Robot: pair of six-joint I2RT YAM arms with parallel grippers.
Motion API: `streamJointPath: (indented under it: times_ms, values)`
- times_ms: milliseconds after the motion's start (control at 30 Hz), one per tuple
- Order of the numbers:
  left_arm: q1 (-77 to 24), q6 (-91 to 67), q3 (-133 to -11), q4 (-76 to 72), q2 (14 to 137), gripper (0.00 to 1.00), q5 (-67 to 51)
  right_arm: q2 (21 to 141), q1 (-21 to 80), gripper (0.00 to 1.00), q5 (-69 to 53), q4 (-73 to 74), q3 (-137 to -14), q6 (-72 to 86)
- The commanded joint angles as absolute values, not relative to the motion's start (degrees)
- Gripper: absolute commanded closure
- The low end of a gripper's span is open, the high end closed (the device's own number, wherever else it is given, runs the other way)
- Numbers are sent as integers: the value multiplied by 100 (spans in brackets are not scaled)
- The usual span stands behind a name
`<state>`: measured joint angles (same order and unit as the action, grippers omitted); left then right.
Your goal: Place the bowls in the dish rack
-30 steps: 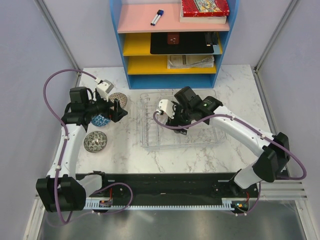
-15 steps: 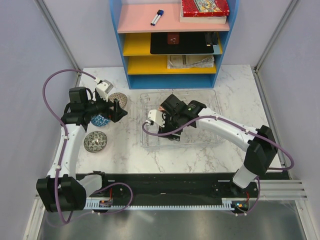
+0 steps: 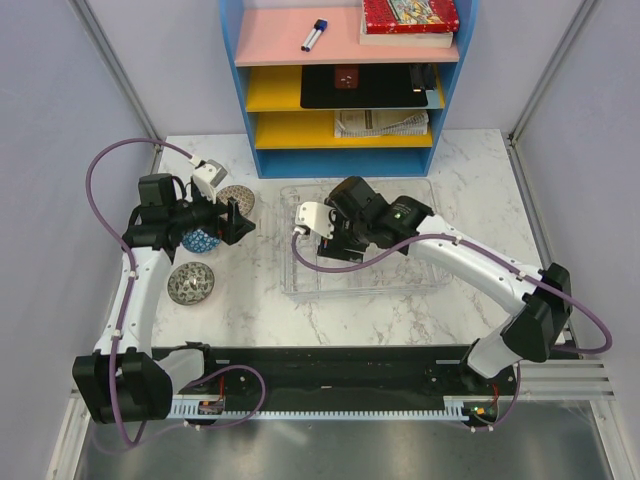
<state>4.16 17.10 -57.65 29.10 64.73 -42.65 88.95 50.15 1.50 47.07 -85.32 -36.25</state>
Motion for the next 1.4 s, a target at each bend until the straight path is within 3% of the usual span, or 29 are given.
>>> streamJointPath:
  times_ms: [0, 600, 1367]
  values:
    - [457, 1854, -5792, 2900, 6434, 0, -4447, 8956, 5036, 100, 422, 4246, -8447, -3814]
    - [466, 1872, -5757, 2900, 6434, 0, -4474, 9553, 5045, 100, 123, 3982, -8218, -3771]
    - [483, 1881, -5757, 2900, 6469, 0, -4518, 10599, 5133, 99, 378, 4816, -9096, -4500]
